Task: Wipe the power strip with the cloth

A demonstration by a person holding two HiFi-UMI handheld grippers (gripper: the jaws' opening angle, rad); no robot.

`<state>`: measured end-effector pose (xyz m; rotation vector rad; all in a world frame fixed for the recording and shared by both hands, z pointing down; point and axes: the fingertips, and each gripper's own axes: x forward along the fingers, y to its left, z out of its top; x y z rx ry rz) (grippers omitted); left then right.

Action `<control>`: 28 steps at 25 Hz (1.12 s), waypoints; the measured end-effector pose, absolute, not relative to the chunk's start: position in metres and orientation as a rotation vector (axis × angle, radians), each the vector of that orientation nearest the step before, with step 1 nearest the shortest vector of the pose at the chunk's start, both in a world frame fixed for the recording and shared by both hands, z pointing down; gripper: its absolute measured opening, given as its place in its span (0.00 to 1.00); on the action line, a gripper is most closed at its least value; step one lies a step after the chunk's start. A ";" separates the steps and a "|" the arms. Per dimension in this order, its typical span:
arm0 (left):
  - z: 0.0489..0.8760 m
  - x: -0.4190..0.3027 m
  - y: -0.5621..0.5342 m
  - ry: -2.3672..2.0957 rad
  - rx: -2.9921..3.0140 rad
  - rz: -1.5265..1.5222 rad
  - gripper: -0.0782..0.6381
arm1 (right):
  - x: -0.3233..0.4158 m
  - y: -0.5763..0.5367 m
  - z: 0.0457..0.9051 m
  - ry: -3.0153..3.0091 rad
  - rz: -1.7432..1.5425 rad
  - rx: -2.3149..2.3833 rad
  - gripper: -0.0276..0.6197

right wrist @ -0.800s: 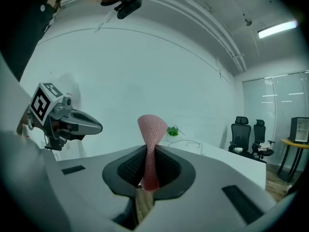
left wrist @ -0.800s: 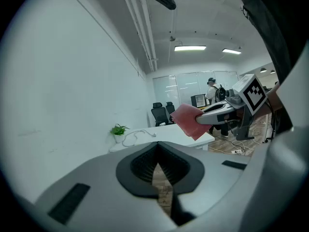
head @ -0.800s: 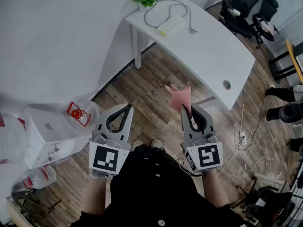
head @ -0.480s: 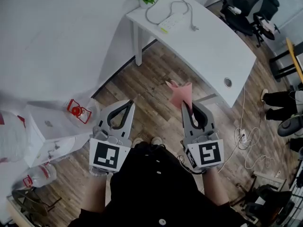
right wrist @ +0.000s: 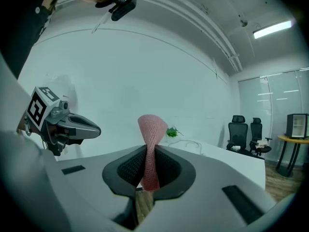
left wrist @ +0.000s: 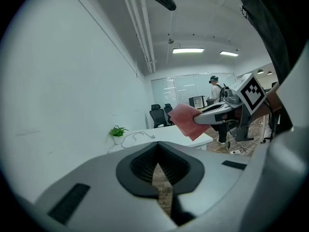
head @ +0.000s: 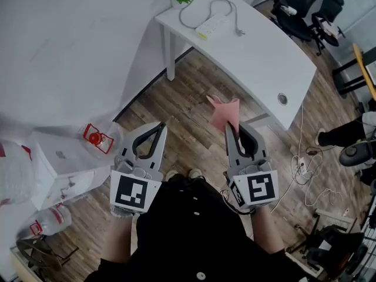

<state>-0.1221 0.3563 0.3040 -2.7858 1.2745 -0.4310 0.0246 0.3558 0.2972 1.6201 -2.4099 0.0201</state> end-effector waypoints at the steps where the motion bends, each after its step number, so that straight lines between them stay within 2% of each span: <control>1: 0.304 -0.123 0.357 1.270 -2.783 -0.426 0.13 | 0.023 0.357 0.297 -2.408 0.016 1.624 0.13; 20: 0.297 -0.165 0.356 1.268 -2.777 -0.358 0.13 | -0.001 0.365 0.294 -2.335 -0.018 1.718 0.13; 28: 0.303 -0.161 0.354 1.251 -2.771 -0.374 0.13 | 0.004 0.364 0.298 -2.318 -0.020 1.724 0.13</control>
